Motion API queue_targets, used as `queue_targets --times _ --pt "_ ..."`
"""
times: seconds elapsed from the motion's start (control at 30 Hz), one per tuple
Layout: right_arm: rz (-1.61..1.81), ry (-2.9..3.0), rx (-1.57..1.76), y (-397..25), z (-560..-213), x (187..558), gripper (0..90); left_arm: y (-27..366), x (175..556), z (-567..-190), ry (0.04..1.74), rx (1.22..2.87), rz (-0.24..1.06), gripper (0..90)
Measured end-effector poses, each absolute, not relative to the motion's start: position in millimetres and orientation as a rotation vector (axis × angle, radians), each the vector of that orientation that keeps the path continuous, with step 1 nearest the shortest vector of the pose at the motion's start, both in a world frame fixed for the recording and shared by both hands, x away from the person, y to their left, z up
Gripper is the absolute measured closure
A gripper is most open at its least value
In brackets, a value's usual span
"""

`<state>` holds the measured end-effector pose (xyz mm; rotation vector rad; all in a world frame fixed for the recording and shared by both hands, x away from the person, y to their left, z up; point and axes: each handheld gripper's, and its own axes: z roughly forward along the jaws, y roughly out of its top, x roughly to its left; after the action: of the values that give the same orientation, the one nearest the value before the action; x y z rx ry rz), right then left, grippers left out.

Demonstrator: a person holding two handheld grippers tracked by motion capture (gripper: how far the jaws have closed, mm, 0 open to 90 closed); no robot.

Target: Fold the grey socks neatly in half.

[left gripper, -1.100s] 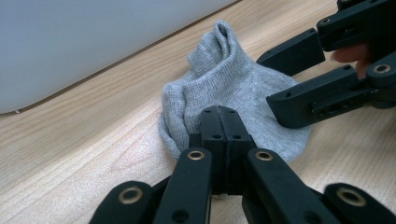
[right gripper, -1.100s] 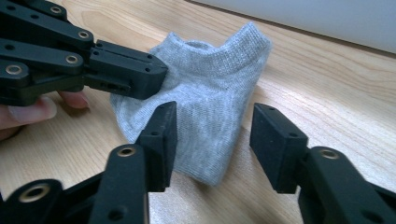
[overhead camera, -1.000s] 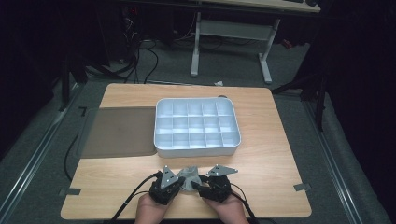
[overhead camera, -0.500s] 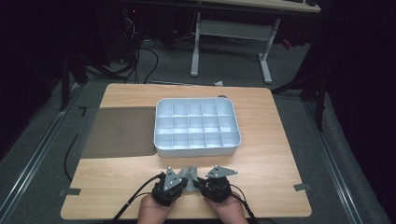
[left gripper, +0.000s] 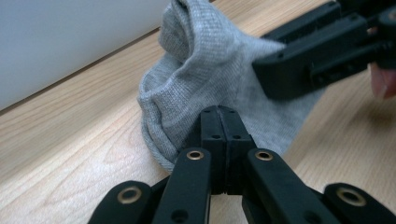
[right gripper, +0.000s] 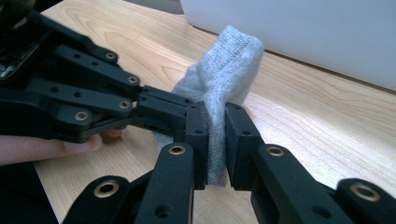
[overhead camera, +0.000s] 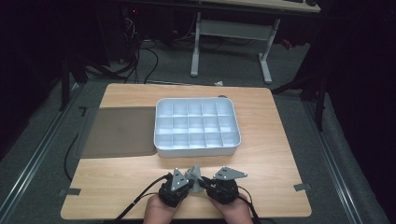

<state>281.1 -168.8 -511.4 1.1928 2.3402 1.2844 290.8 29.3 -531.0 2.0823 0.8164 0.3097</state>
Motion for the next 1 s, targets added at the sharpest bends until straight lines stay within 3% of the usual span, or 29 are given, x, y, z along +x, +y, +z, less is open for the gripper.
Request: queue_targets --times 0.27,0.43,0.5,0.63,1.0 --pt "1.355 2.218 1.183 -191.3 -498.4 280.1 66.6 29.8 292.4 -531.9 0.81 2.076 0.304 89.8" --pt "1.291 2.161 1.257 -207.6 -504.0 290.2 64.4 29.4 291.4 -531.7 0.813 2.077 0.311 89.3" --pt "1.206 2.193 1.238 -204.6 -508.6 290.8 66.8 29.5 291.4 -531.7 0.803 2.079 0.316 88.3" --pt "1.169 2.247 1.234 -193.0 -516.3 290.6 82.9 29.5 291.2 -531.8 0.797 2.079 0.32 86.2" --pt "1.189 2.286 1.13 -166.1 -517.1 286.7 87.9 29.2 292.6 -531.8 0.791 2.08 0.314 84.8"
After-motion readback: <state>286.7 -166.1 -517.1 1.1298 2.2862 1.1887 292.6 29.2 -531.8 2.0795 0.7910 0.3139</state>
